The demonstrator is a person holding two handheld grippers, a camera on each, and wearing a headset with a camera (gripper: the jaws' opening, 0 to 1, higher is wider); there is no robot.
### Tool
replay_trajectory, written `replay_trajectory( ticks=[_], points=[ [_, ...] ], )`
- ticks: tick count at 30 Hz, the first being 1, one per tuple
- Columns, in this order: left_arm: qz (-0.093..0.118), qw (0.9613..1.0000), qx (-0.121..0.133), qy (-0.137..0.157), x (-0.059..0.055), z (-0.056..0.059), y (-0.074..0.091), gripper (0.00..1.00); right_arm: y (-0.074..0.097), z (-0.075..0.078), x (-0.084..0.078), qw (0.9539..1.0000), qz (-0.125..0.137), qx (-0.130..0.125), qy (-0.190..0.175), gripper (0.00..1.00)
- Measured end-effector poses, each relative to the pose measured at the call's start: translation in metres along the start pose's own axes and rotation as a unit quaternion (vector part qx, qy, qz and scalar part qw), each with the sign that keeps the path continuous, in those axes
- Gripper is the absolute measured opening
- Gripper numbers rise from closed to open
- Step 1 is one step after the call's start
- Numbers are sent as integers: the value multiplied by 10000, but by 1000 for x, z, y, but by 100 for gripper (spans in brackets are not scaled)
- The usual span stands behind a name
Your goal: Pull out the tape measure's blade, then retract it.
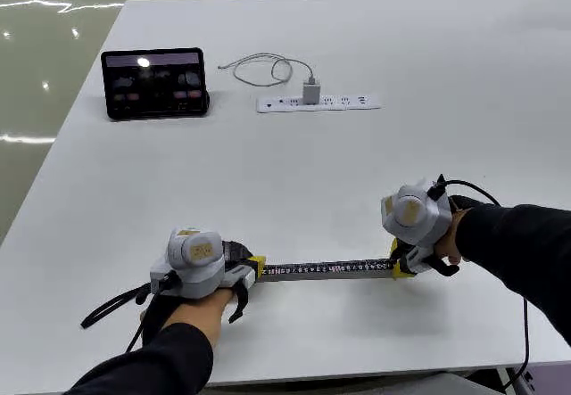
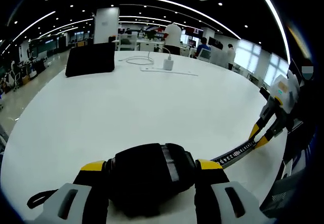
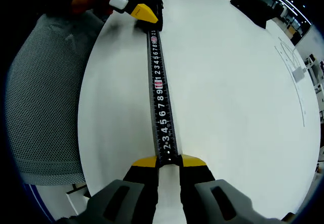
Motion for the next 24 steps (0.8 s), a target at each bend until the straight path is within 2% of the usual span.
replay_trajectory(
  ticks=[4,24],
  points=[
    [-70,10000,25,-64,0,0,0,64,0,-1,-1,10000,42,-30,18,10],
    [-85,9999,-15,-91,0,-1,-1,64,-3,-4,6,9999,88,-51,-57,11]
  ],
)
Point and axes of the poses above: the centre of the closed fingertips' face, and the gripper's own axes: y roughly backward along the fingers, z roughly to its right, x roughly out of its top, the point moved 10 cm from there along y, roughly backward along the fingers, and after that the axes turned 7 degrees about -y, right-handed, at the moved point
